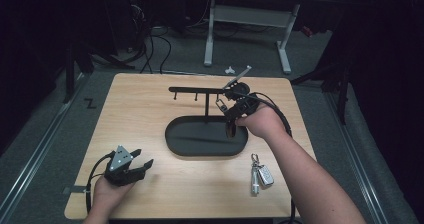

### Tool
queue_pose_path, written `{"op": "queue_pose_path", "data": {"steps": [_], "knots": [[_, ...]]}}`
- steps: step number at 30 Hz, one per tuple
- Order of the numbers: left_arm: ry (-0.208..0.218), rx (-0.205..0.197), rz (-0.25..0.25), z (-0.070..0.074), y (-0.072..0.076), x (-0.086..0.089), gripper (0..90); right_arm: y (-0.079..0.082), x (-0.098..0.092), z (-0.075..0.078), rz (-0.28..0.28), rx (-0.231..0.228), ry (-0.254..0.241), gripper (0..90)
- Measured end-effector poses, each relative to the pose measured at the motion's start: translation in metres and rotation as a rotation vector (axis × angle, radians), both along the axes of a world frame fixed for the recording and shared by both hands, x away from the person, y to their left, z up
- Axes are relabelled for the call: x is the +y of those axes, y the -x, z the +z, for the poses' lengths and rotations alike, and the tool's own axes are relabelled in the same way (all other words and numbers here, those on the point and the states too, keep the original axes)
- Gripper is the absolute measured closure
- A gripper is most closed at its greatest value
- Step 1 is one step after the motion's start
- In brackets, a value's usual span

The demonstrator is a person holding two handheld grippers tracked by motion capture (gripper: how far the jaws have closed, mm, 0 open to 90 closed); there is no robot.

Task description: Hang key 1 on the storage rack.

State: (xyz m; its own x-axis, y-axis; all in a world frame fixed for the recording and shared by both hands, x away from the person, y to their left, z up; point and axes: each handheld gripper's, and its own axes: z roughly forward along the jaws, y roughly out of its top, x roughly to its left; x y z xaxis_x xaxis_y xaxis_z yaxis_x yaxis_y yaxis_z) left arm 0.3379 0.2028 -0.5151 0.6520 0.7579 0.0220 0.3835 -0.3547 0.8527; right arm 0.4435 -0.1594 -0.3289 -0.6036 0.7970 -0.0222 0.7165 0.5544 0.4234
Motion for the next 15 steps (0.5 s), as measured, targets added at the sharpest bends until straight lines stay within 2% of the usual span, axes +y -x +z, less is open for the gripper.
{"op": "queue_pose_path", "data": {"steps": [15], "knots": [[-0.002,0.005,-0.005,-0.001,0.0,0.0,40.0,-0.014,0.006,-0.003,-0.009,-0.01,-0.011,80.5]]}}
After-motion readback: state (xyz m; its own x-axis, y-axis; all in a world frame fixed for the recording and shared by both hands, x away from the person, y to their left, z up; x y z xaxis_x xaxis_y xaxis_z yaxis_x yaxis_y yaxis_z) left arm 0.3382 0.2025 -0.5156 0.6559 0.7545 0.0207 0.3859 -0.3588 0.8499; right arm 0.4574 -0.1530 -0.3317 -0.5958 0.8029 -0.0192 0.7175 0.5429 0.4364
